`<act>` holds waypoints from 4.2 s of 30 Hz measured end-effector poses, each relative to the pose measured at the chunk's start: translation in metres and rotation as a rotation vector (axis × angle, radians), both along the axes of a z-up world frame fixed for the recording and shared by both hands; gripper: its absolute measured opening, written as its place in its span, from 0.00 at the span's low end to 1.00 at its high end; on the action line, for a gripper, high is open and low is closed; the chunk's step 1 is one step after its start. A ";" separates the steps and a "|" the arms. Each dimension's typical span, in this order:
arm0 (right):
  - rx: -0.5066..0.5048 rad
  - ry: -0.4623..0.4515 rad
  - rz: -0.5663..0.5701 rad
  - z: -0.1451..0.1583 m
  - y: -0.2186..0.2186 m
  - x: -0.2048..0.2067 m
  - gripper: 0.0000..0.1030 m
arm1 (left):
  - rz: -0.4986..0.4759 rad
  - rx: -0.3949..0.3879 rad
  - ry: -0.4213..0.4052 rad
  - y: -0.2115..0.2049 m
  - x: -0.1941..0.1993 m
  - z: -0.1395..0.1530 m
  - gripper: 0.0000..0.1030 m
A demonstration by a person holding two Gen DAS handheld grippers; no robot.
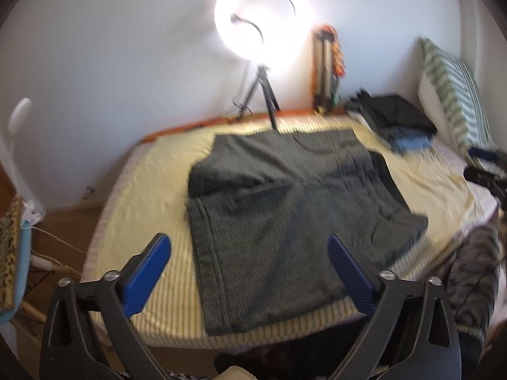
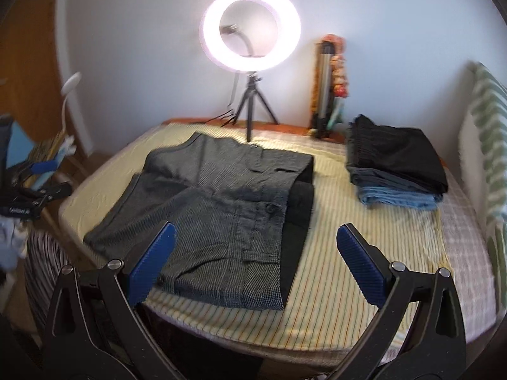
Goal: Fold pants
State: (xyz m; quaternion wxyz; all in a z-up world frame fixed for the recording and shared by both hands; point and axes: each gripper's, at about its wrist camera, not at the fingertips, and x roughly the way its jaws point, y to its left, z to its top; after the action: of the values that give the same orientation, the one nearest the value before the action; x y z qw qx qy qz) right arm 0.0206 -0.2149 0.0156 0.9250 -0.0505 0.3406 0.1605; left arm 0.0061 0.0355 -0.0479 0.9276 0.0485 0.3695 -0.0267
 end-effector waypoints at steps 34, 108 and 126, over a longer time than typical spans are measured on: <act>-0.641 0.259 0.592 -0.149 0.085 0.008 0.50 | -0.244 -0.020 0.334 -0.001 0.017 -0.090 0.62; -0.269 0.190 0.185 -0.102 0.039 0.324 0.13 | -0.240 0.273 0.131 -0.026 0.345 -0.079 0.06; -0.318 0.295 0.172 -0.160 0.051 0.367 0.13 | 0.023 0.164 0.062 0.077 0.340 -0.035 0.53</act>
State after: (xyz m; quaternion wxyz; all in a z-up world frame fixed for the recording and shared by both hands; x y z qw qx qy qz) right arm 0.3875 -0.1644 -0.1449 0.8286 -0.2004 0.4874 0.1889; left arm 0.3459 0.1125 -0.0834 0.9089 0.1191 0.3993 0.0127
